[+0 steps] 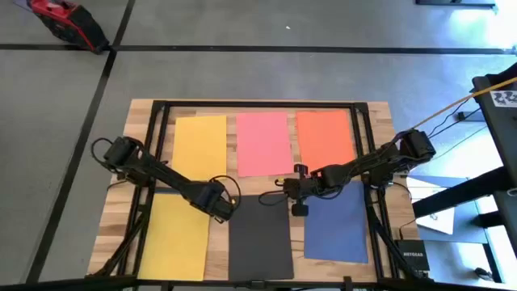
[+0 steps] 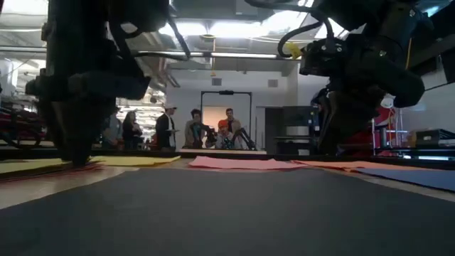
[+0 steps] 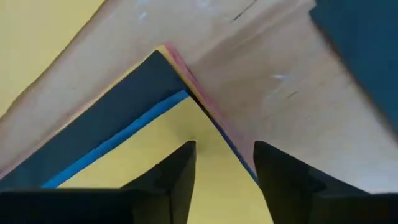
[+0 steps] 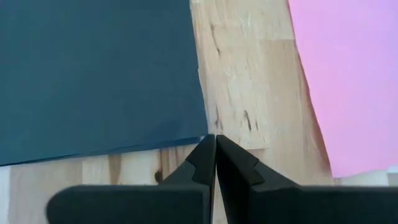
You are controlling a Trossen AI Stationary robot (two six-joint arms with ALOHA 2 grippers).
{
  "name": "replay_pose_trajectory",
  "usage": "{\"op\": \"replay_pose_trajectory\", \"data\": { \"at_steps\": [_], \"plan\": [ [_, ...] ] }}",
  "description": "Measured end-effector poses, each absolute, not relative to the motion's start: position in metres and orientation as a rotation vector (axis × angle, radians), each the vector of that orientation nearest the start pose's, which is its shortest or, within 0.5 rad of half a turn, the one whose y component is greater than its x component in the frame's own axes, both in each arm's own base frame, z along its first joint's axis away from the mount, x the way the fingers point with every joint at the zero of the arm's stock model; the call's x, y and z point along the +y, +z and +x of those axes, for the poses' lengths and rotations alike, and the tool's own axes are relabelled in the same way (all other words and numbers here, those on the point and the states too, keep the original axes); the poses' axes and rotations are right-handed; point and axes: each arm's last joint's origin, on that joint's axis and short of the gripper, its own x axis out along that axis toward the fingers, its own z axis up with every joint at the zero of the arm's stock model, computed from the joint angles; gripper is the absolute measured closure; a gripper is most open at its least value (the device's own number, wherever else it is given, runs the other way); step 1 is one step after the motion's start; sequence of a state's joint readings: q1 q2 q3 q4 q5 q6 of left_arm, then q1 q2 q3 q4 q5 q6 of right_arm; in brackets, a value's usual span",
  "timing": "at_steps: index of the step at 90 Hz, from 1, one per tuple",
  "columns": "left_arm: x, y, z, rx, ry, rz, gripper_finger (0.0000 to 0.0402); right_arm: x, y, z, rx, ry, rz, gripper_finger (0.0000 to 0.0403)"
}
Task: Organize paper
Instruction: Stack the yellow paper on the top of the yellow paper
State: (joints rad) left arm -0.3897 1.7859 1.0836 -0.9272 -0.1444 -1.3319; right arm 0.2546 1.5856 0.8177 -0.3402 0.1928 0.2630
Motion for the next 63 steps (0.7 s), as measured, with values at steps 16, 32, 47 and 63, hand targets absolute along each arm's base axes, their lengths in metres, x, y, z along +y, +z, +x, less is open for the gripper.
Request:
{"op": "replay_pose_trajectory", "data": {
  "at_steps": [16, 32, 47, 63],
  "plan": [
    [-0.1097, 0.1485, 0.2748, 1.422, 0.834, -0.619, 0.025, 0.0664, 0.1544, 0.2769, 1.076, -0.087, -0.01, 0.0401],
    [-0.1102, 0.151, 0.273, 1.466, 0.806, -0.639, 0.0277, 0.0663, 0.1544, 0.2769, 1.076, -0.089, -0.01, 0.0401],
    [-0.1109, 0.1519, 0.272, 1.503, 0.761, -0.622, 0.0316, 0.0663, 0.1544, 0.277, 1.075, -0.089, -0.01, 0.0401],
    [-0.111, 0.1522, 0.272, 1.516, 0.724, -0.59, 0.0366, 0.0663, 0.1544, 0.2769, 1.075, -0.089, -0.01, 0.0401]
  ]
}}
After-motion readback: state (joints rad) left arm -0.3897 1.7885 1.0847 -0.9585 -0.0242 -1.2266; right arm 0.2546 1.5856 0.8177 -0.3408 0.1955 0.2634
